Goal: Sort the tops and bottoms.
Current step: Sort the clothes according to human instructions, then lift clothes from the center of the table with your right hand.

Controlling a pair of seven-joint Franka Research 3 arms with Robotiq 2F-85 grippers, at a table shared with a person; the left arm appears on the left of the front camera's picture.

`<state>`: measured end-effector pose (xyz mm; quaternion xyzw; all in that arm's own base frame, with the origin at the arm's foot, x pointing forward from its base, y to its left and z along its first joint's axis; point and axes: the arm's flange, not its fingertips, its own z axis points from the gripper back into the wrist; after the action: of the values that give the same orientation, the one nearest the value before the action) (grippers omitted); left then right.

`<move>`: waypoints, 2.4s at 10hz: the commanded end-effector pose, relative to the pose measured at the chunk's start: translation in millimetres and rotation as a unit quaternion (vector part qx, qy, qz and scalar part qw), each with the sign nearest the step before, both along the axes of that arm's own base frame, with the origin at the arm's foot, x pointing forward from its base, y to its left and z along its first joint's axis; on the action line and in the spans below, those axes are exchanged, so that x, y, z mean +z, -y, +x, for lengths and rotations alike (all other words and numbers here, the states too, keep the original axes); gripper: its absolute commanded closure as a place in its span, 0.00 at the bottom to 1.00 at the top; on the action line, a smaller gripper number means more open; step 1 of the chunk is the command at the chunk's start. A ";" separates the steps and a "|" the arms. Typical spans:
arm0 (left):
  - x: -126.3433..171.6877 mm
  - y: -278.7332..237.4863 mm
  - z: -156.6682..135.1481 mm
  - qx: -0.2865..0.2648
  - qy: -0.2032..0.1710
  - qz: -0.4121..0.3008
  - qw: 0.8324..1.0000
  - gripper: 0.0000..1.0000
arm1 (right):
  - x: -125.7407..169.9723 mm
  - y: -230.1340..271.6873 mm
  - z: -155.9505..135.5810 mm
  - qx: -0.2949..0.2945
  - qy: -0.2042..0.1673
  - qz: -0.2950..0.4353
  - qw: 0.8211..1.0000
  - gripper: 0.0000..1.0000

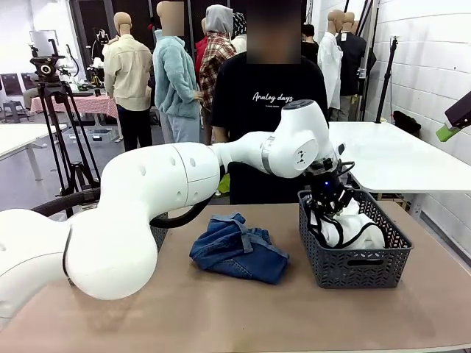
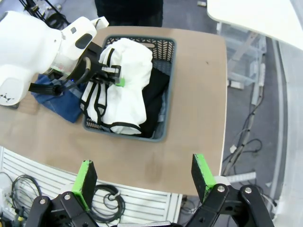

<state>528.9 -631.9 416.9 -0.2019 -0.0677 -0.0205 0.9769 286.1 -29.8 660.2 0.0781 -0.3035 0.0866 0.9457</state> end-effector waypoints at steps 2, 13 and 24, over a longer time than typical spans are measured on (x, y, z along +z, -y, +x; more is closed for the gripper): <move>41.4 36.4 14.9 -0.026 0.037 0.015 0.999 0.41 | -1.2 -0.5 1.0 -0.002 0.002 -0.001 1.000 0.00; 71.6 3.4 -20.1 -0.033 0.068 0.002 0.997 0.00 | -1.2 -0.5 1.0 -0.002 0.002 -0.001 1.000 0.00; 71.6 3.4 -20.1 -0.033 0.068 0.002 0.997 0.00 | -1.2 -0.5 1.0 -0.002 0.002 -0.001 1.000 0.00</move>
<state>509.7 -635.4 485.9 -0.1978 -0.1277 -0.0643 0.9698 286.1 -29.8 660.3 0.0781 -0.3036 0.0866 0.9456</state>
